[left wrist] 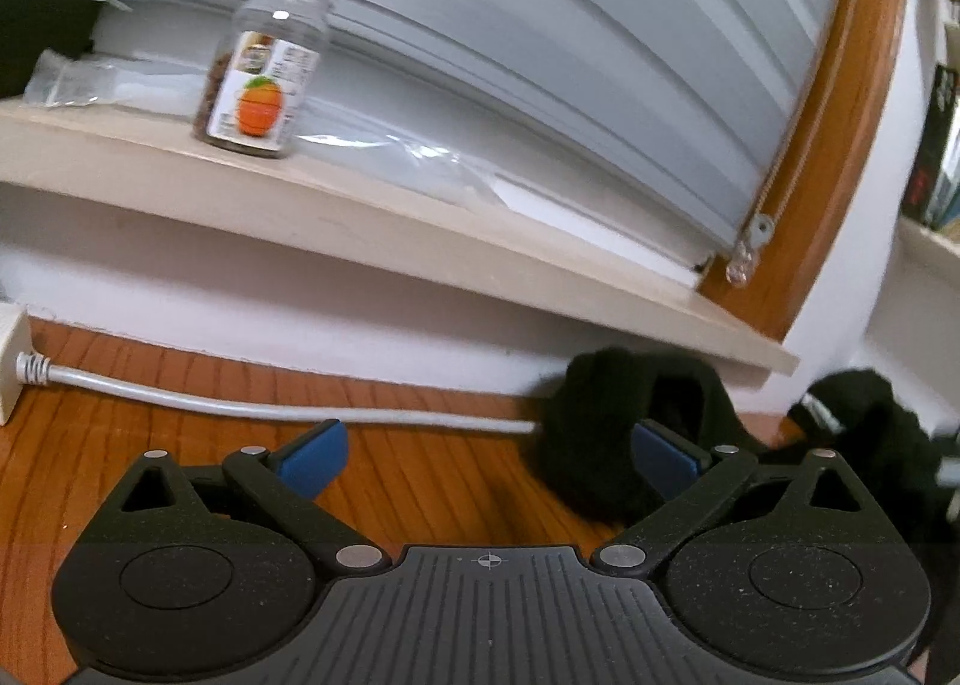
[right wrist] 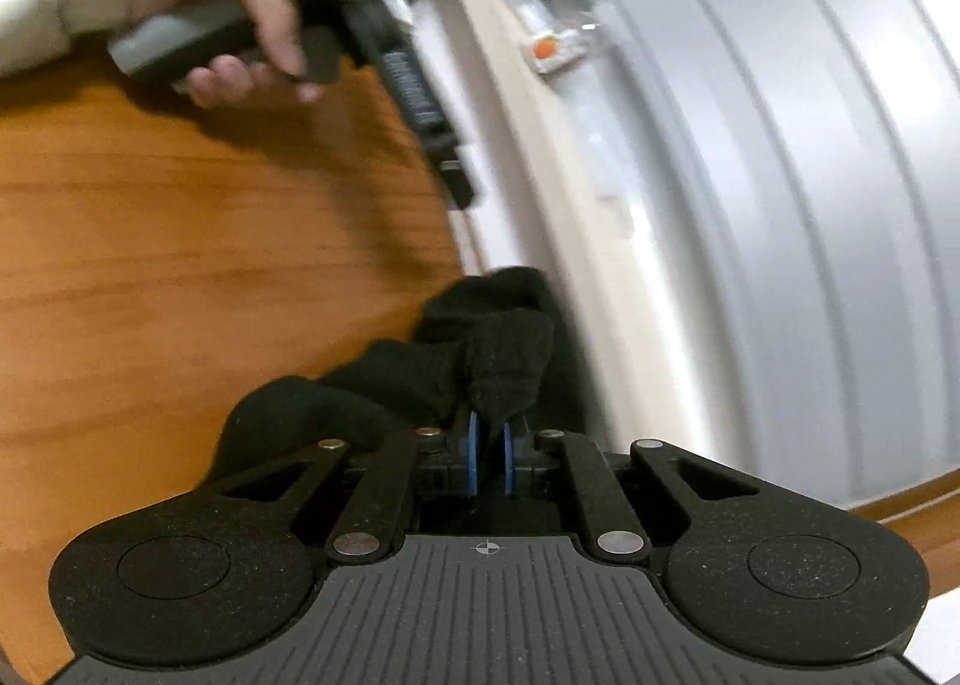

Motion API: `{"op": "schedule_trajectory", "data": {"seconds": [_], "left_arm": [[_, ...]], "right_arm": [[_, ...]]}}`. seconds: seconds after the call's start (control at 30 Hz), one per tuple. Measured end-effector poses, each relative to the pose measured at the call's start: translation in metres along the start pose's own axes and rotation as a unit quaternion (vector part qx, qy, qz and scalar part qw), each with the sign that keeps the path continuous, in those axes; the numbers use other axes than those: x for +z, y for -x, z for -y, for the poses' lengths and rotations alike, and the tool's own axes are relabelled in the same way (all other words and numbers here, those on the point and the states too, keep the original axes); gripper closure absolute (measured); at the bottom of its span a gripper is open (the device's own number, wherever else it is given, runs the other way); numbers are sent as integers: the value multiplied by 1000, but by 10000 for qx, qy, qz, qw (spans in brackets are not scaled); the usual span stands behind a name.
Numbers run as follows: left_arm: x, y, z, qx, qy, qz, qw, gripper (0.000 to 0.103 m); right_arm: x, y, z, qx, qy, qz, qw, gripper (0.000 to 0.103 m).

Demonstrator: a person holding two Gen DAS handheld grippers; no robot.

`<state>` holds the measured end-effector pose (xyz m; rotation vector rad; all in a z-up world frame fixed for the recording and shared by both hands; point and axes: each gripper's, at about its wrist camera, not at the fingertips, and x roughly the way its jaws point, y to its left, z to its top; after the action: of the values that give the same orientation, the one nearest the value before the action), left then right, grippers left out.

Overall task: Fold clothes
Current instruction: 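Close the right gripper on the black garment and lift it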

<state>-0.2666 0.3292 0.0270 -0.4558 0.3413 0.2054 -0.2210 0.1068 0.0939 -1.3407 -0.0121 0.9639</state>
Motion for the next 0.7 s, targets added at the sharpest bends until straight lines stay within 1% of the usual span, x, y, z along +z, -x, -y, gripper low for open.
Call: {"op": "schedule_trajectory", "data": {"seconds": [0.17, 0.33, 0.43, 0.5, 0.63, 0.7], "left_arm": [[-2, -2, 13, -124, -270, -84, 9995, 2], [0, -16, 32, -377, -476, -222, 9979, 4], [4, -33, 55, -305, -800, -378, 9956, 5], [5, -44, 69, -335, -986, -469, 9935, 5], [8, -67, 78, -557, -839, -713, 9924, 5], [10, -76, 79, -719, -653, -773, 9923, 5]], "right_arm": [[-7, 19, 28, -311, -17, 71, 9995, 95], [-16, 26, 48, -546, -15, -7, 9985, 95], [-19, 29, 56, -700, -8, -38, 9975, 95], [-21, 33, 63, -839, 1, -30, 9965, 95], [-28, 40, 74, -1001, -10, -88, 9949, 96], [-34, 43, 78, -1053, -28, -123, 9944, 96]]}}
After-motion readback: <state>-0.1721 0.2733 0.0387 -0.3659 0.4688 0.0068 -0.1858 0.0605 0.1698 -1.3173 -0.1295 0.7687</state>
